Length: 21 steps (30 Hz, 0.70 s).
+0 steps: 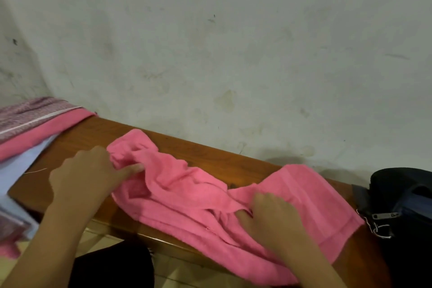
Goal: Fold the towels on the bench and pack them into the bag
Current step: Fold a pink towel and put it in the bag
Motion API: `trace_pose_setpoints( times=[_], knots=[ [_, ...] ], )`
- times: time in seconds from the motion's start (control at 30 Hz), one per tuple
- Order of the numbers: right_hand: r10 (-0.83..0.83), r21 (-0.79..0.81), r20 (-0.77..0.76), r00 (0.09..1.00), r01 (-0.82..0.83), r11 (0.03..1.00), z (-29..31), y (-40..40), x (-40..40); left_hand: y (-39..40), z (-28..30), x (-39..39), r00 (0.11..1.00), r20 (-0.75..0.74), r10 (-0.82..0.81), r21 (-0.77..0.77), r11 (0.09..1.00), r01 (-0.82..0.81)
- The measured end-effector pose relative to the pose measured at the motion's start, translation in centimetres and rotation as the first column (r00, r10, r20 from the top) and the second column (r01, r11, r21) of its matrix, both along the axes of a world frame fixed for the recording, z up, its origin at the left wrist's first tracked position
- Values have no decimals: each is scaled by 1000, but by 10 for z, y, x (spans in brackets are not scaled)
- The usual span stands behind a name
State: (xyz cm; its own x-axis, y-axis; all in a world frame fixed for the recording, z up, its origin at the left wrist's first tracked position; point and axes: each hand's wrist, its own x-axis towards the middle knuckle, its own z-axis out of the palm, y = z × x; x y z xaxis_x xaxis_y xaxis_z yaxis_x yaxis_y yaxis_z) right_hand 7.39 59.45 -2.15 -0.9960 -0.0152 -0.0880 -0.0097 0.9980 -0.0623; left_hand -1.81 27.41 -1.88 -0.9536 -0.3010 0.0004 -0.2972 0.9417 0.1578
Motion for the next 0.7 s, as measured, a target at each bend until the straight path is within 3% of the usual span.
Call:
trace_pose_setpoints(
  times=[0.07, 0.13, 0.17, 0.23, 0.3, 0.37, 0.43, 0.57, 0.63, 0.7],
  knots=[
    [3, -74, -185, 983, -17, 997, -9, 0, -6, 27, 16, 6, 959, -244, -146, 8, 988, 152],
    [-38, -190, -310, 950, -23, 982, -20, 4, -13, 56, 18, 12, 856, -376, -355, 150, 889, 434],
    [-71, -253, -359, 931, -24, 967, -23, 6, -15, 71, 14, 16, 821, -364, -439, 281, 789, 546],
    [-131, -358, -414, 901, -28, 933, -28, 9, -17, 93, 0, 19, 780, -310, -543, 507, 600, 619],
    [-195, -460, -408, 892, -16, 888, -31, 10, -15, 105, -13, 18, 789, -269, -553, 610, 536, 584],
    [-225, -490, -354, 908, 26, 871, -31, 11, -13, 115, -12, 18, 815, -161, -556, 689, 528, 497],
    [-200, -417, -355, 913, 37, 908, -31, 11, -11, 124, -9, 21, 786, -17, -618, 634, 601, 487],
    [-171, -303, -442, 880, 33, 953, -38, 10, -10, 124, -17, 22, 748, 176, -640, 232, 766, 600],
    [-183, -192, -367, 912, 119, 974, -41, 11, -10, 122, -26, 18, 771, 270, -577, 53, 808, 587],
    [-213, -102, -305, 928, 191, 976, -42, 15, -10, 117, -29, 14, 791, 312, -526, 3, 833, 553]
  ],
)
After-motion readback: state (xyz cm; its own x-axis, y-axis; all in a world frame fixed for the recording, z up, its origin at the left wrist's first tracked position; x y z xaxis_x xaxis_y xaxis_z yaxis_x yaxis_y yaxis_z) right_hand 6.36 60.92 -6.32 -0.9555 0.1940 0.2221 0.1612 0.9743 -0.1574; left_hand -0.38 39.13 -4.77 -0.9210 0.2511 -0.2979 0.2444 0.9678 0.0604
